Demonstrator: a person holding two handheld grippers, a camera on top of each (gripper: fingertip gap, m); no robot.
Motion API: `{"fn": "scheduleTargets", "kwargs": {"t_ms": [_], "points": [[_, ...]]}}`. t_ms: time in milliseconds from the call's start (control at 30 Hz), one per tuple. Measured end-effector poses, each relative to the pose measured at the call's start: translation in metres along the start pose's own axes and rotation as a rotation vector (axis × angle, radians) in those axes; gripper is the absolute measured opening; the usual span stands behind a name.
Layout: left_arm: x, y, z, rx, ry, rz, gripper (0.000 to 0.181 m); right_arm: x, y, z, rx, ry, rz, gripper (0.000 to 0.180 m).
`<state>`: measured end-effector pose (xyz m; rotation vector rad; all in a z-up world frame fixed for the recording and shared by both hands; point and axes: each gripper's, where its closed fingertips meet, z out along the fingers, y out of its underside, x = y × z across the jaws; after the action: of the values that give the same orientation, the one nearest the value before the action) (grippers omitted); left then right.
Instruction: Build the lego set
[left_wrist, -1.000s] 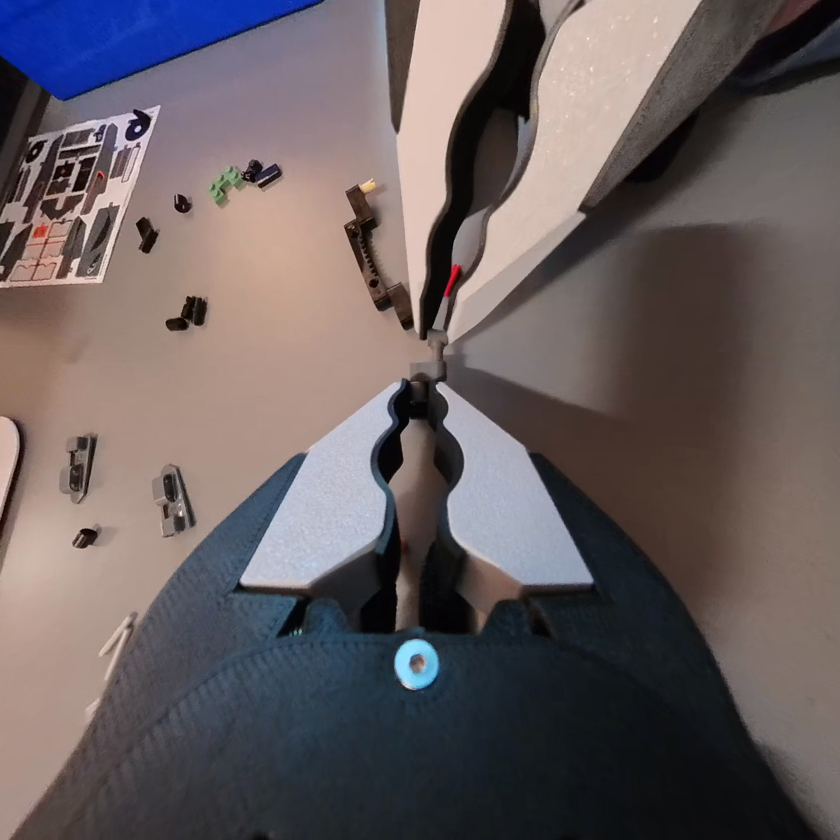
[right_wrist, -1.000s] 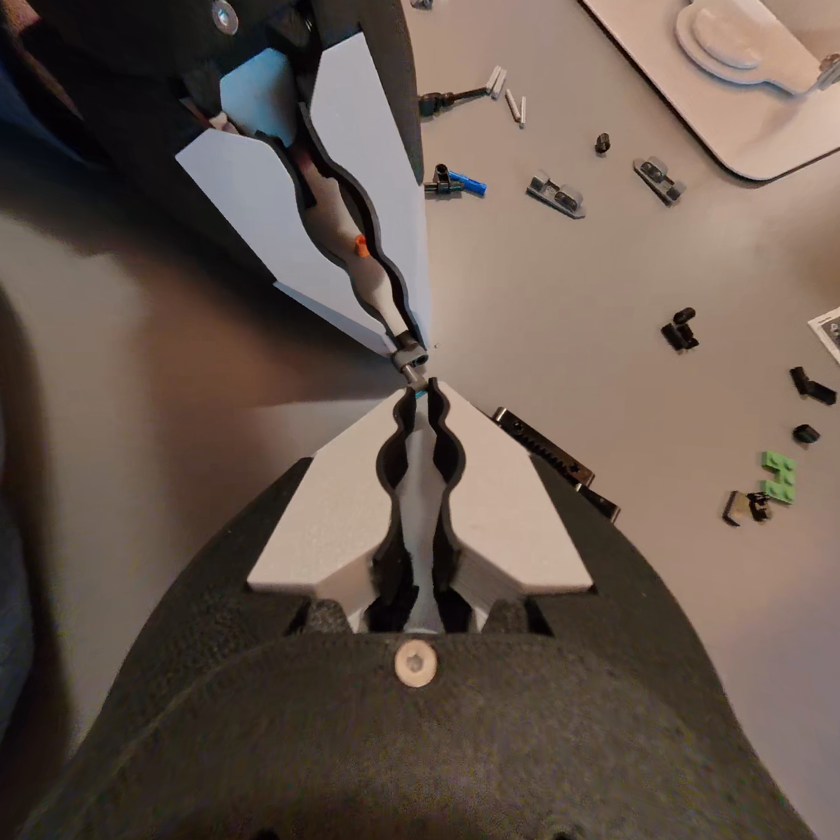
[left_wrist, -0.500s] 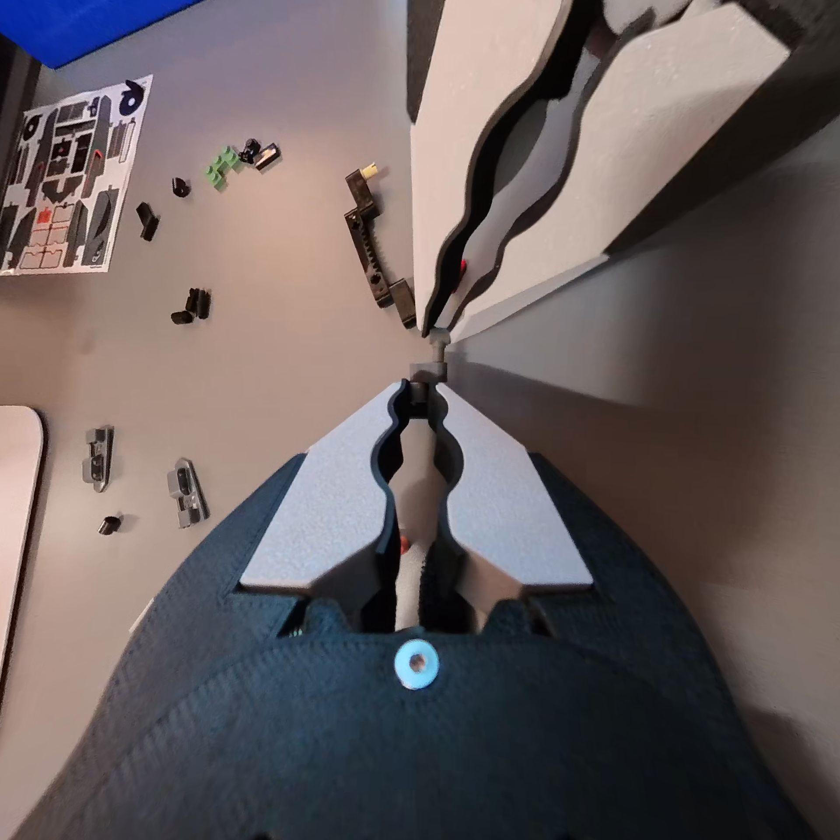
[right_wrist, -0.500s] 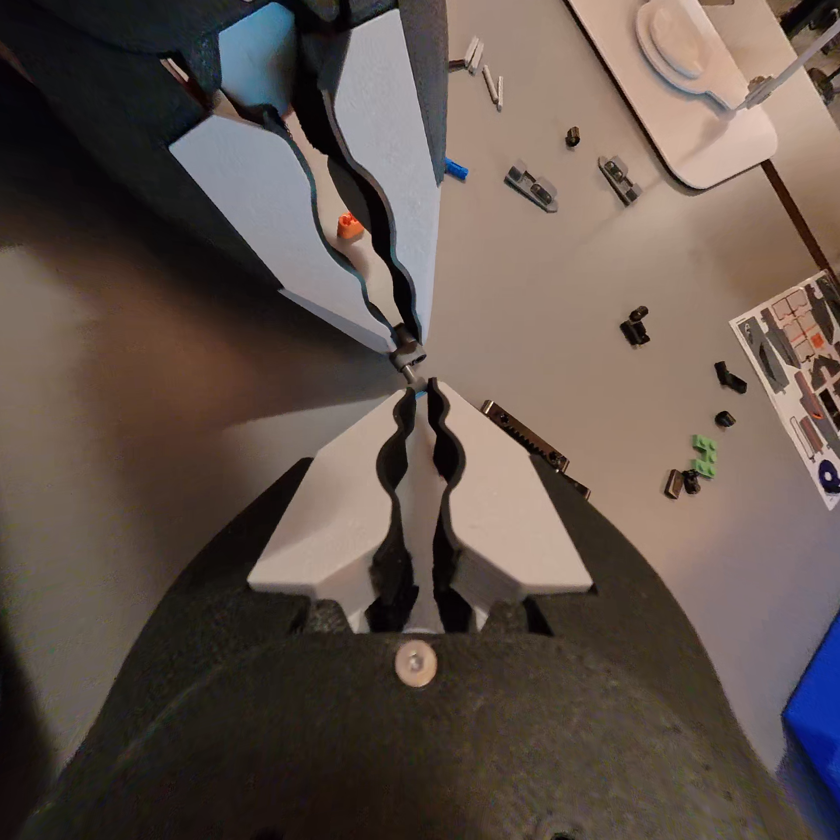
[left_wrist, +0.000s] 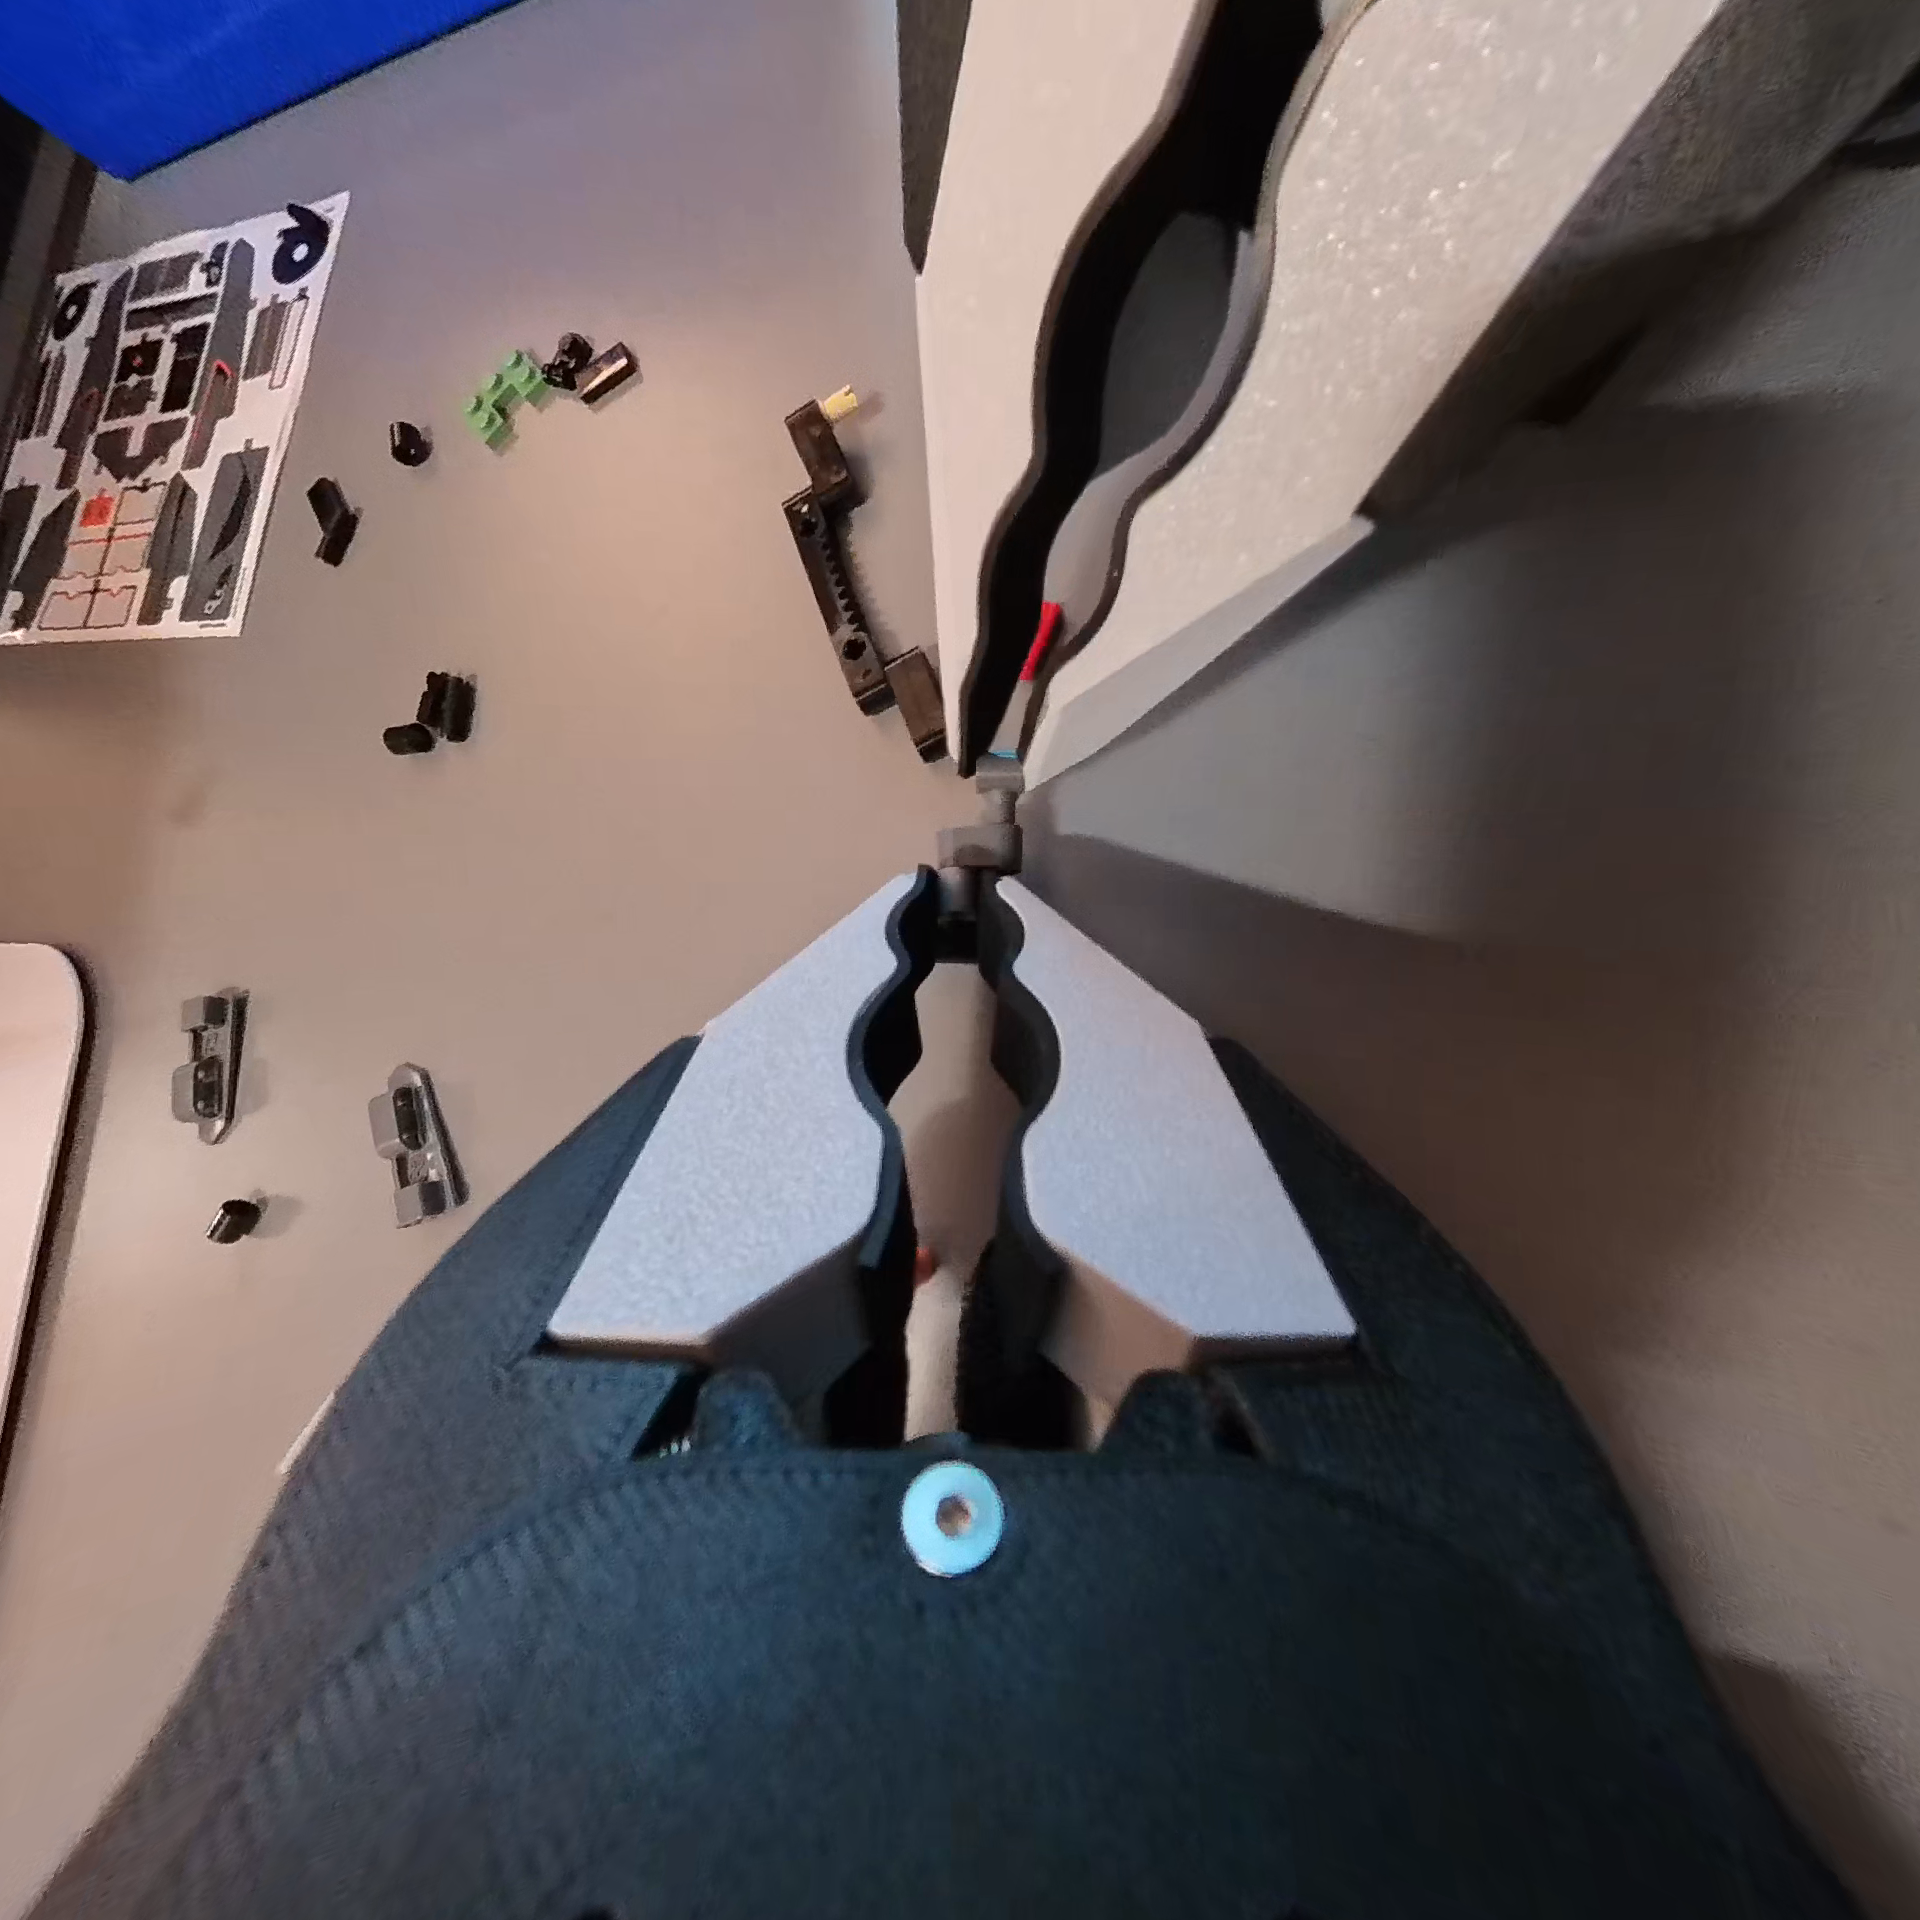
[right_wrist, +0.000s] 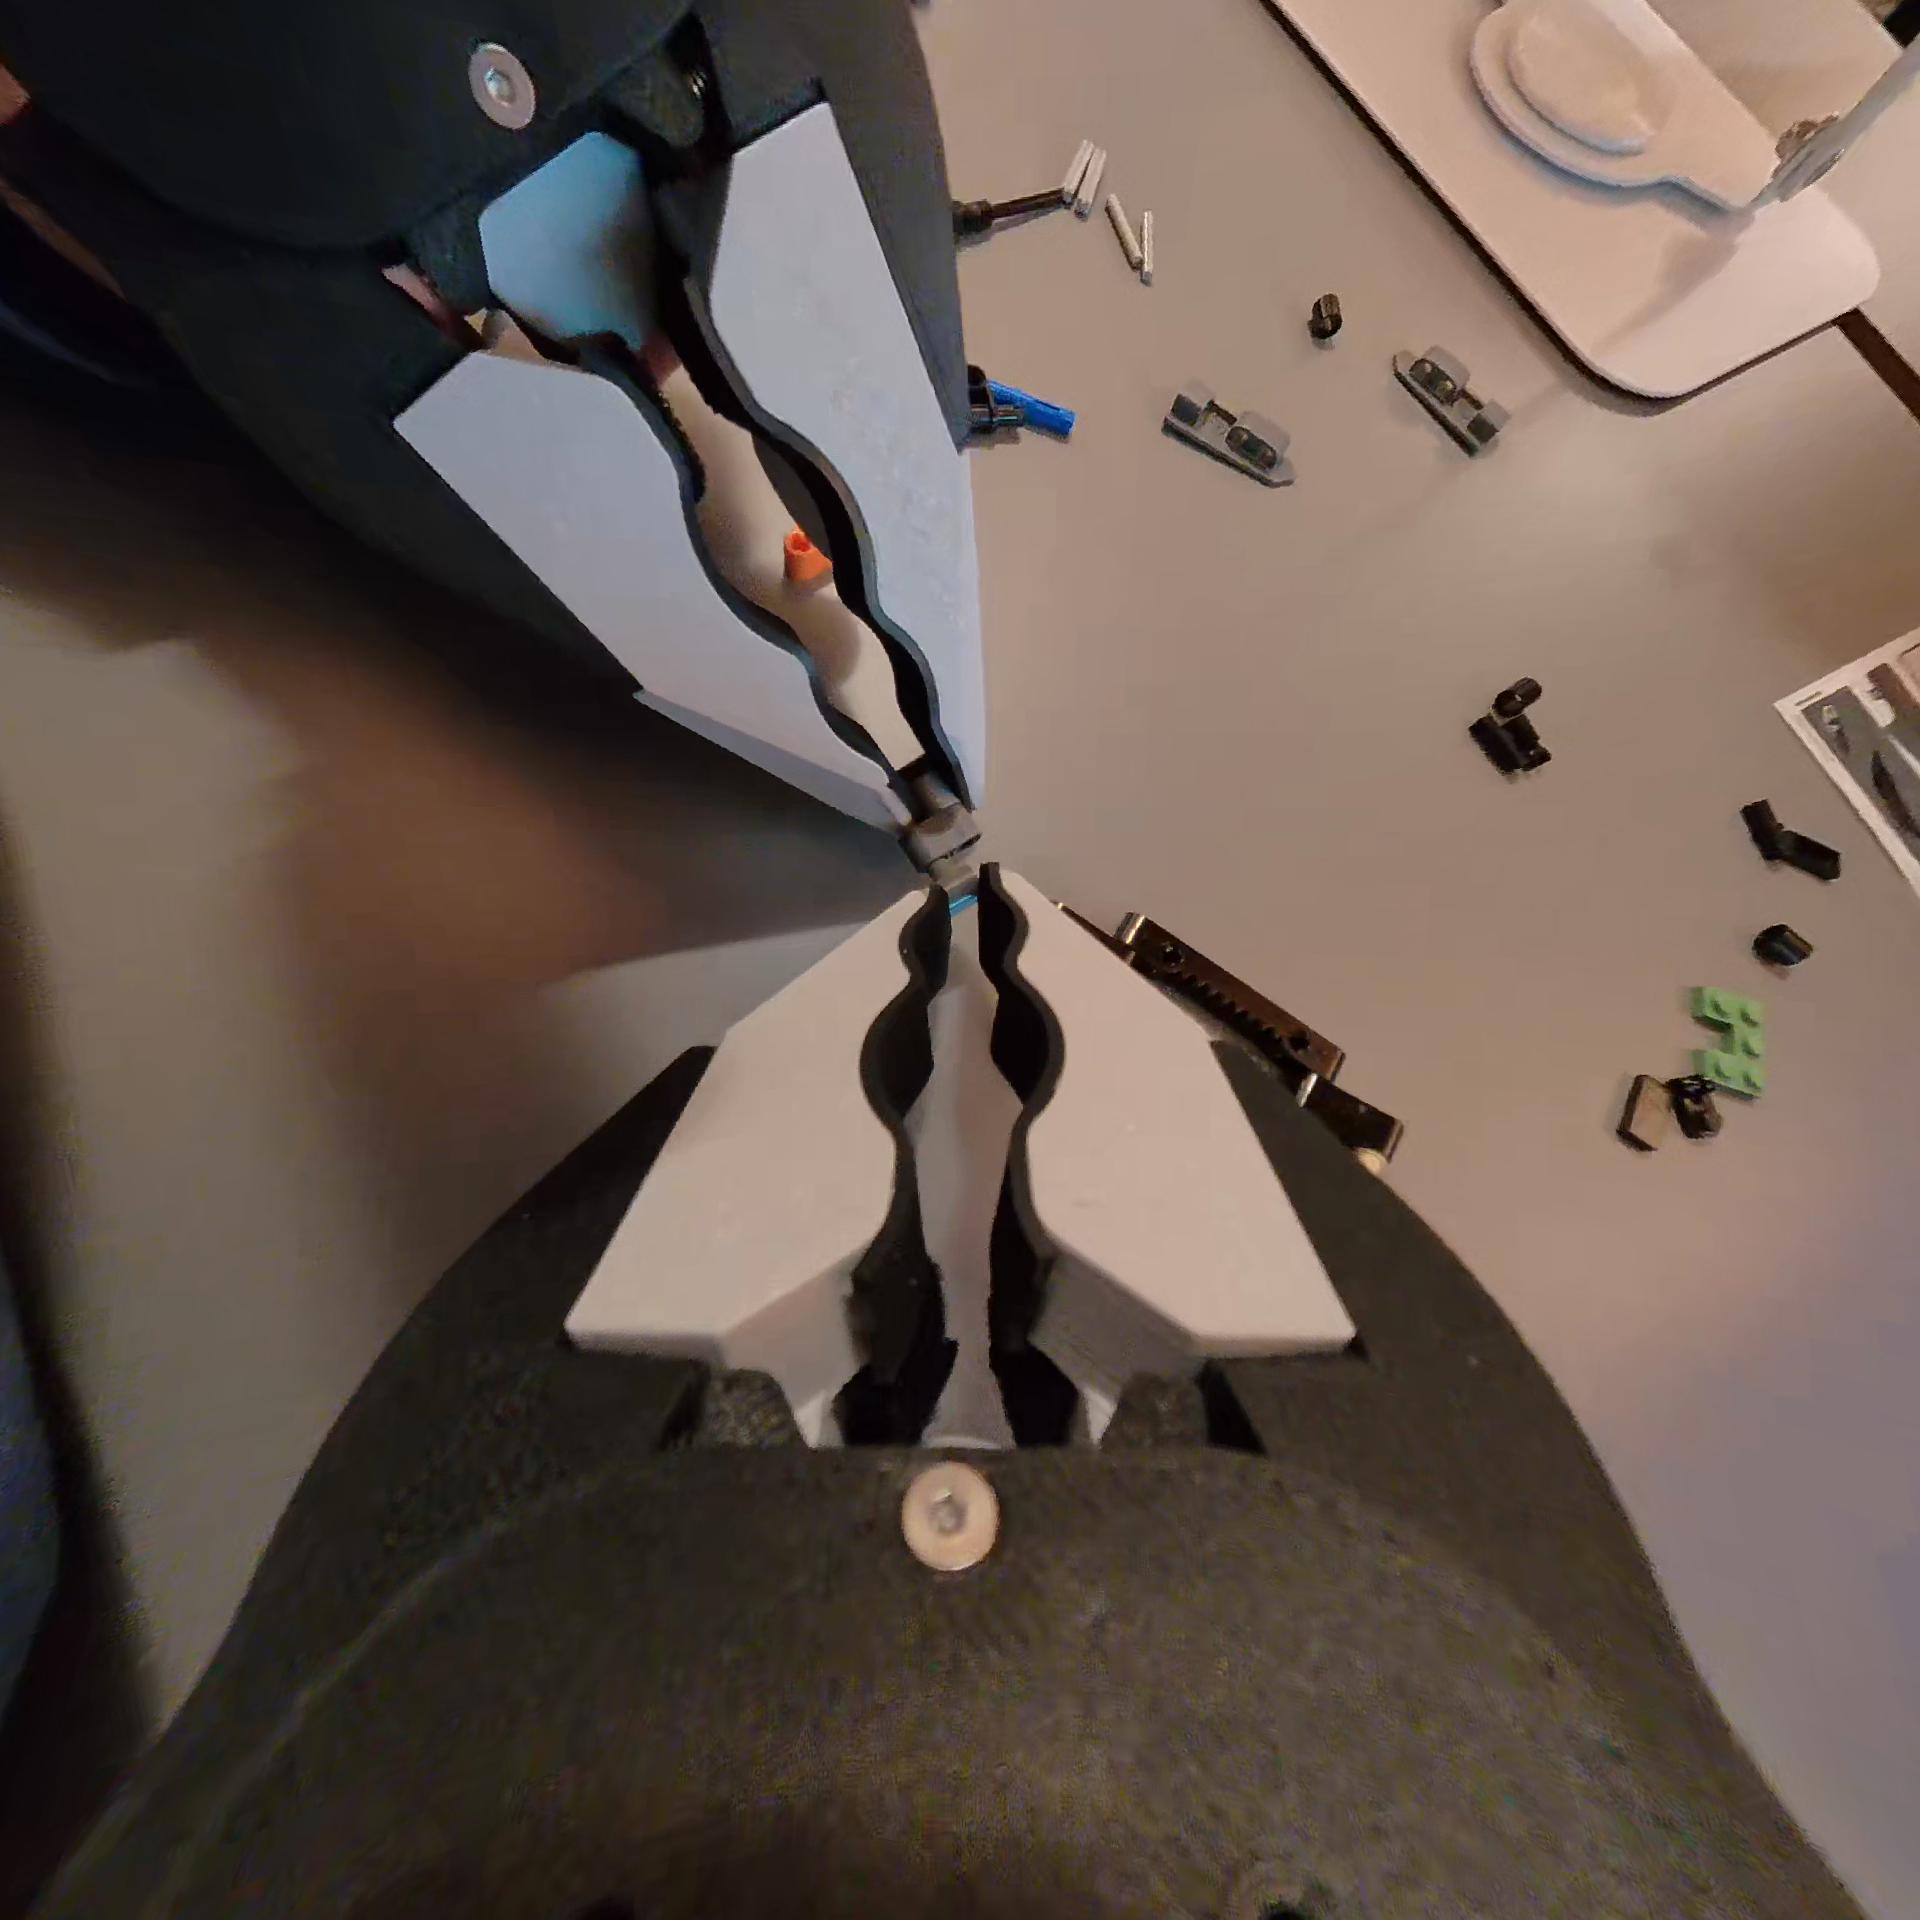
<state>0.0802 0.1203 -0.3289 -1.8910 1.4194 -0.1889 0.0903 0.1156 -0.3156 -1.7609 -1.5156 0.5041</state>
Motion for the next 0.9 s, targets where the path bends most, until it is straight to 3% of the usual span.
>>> {"fn": "scheduleTargets", "kwargs": {"t_ms": [400, 900], "points": [[0.0005, -0.0003, 0.0002, 0.063, 0.041, -0.056, 0.005, 0.0012, 0.0025, 0.0013, 0.040, -0.158, 0.169, 0.003], [0.0005, -0.0002, 0.0001, 0.064, 0.046, -0.054, 0.005, 0.0020, 0.0076, 0.0058, -0.003, -0.175, 0.183, 0.002]]}}
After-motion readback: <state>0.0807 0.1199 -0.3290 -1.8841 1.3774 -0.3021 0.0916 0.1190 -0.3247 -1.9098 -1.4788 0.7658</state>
